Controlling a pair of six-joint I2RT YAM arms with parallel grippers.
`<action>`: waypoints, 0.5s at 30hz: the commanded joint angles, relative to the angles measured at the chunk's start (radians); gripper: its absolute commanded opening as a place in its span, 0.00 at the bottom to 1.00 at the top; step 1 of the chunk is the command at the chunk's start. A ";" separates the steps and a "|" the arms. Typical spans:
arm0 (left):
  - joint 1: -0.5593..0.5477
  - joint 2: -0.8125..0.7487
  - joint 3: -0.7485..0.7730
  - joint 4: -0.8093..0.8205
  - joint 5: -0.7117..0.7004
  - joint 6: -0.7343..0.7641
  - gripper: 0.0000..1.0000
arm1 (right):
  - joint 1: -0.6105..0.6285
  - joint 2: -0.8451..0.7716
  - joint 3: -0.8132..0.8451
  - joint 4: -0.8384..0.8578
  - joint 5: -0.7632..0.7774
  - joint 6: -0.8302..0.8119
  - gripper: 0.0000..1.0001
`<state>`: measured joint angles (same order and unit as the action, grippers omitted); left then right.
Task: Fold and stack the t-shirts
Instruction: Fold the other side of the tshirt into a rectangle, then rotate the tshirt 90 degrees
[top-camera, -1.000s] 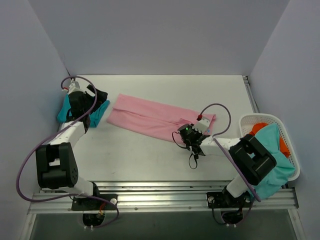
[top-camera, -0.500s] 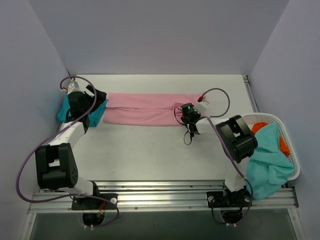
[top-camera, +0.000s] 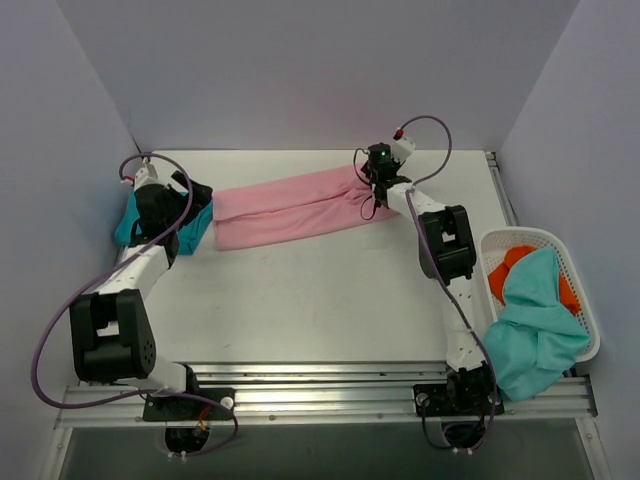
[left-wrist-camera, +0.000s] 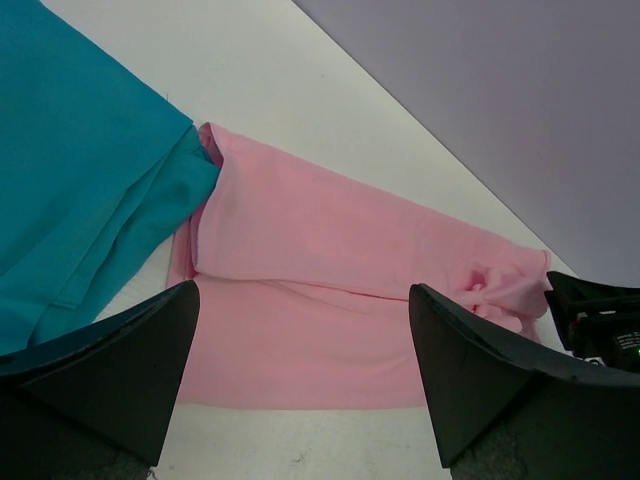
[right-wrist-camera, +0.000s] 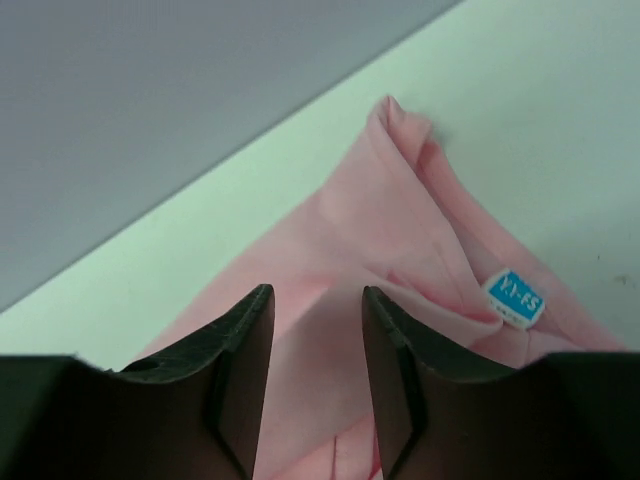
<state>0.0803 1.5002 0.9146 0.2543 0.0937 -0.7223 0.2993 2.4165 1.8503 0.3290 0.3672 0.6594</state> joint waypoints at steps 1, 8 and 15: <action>0.007 -0.075 0.023 -0.012 0.011 0.012 0.95 | -0.012 -0.084 0.086 -0.018 -0.045 -0.073 0.38; 0.001 -0.136 0.003 -0.003 0.037 -0.020 0.95 | 0.075 -0.494 -0.219 0.031 0.045 -0.128 0.61; -0.014 -0.178 -0.026 -0.009 0.009 -0.029 0.94 | 0.349 -0.822 -0.523 -0.007 0.128 0.035 0.74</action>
<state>0.0750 1.3537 0.8986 0.2348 0.1112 -0.7471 0.5331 1.6604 1.4269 0.3382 0.4355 0.6010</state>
